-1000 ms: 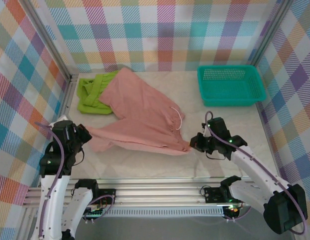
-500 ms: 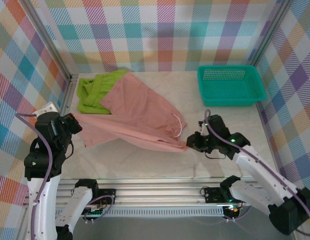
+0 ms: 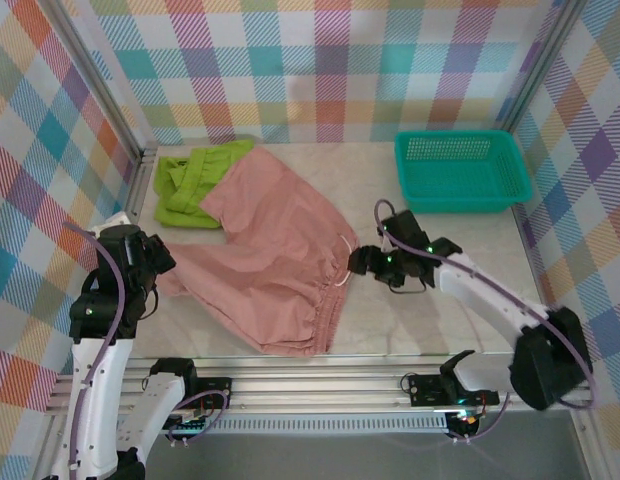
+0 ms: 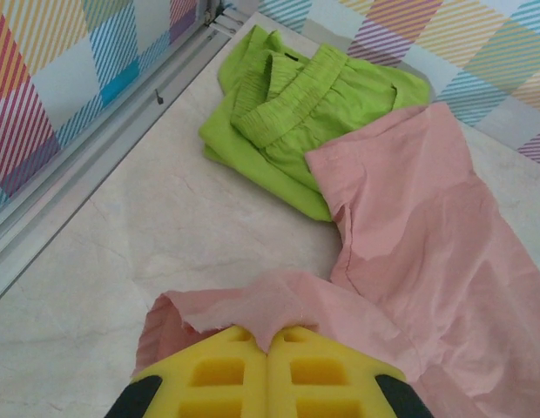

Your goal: Fold and stack the shorts

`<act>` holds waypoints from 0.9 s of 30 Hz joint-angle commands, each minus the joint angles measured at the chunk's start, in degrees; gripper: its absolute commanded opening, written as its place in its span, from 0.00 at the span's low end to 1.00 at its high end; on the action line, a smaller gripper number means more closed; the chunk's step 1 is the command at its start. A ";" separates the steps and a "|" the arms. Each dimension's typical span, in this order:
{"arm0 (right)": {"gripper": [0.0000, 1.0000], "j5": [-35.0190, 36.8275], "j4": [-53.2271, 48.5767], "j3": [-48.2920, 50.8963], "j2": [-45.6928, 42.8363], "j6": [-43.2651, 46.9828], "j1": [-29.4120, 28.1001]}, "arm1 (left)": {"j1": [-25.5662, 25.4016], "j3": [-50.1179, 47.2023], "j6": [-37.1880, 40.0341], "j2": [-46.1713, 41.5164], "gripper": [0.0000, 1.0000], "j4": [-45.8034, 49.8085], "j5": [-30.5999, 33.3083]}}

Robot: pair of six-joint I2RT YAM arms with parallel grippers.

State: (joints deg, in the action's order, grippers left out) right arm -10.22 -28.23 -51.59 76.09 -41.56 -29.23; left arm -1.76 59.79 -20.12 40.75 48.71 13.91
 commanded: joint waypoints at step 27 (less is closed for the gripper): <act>0.66 0.26 18.15 -1.87 21.45 -18.20 6.82 | 0.25 -4.85 -1.91 -1.51 0.00 -3.92 -2.76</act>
State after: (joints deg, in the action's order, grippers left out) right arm -10.24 -12.43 -54.43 98.74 -56.25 -22.41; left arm -1.76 55.53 -21.58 39.86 46.37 11.57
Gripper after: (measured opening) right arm 0.660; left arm 0.049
